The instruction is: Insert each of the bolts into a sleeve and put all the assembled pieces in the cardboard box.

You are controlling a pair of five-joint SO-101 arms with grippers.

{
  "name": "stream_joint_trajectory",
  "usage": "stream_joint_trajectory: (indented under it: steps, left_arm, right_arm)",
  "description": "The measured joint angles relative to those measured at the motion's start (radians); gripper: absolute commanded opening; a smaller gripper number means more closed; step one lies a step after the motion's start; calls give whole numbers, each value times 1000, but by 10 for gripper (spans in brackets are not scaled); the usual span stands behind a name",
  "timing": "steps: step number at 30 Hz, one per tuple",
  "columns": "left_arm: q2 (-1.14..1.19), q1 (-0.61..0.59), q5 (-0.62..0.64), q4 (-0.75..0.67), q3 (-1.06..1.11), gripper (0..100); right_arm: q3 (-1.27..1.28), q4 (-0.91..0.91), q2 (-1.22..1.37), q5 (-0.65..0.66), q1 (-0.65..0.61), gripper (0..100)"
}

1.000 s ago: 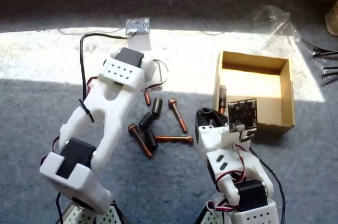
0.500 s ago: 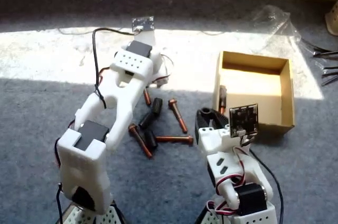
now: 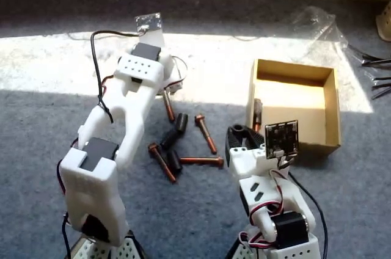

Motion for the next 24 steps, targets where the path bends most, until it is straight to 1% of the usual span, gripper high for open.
stream_joint_trajectory:
  steps: [8,13,19,24]
  left_arm:
    - [109,-3,0,-60,-6,116]
    - [115,-5,0,-80,-6,116]
    - [115,-52,0,-130,-6,116]
    - [115,-58,0,-146,-6,116]
  right_arm:
    - [0,0,0,0,0,3]
    - [0,0,0,0,0,3]
    - [0,0,0,0,0,3]
    - [0,0,0,0,0,3]
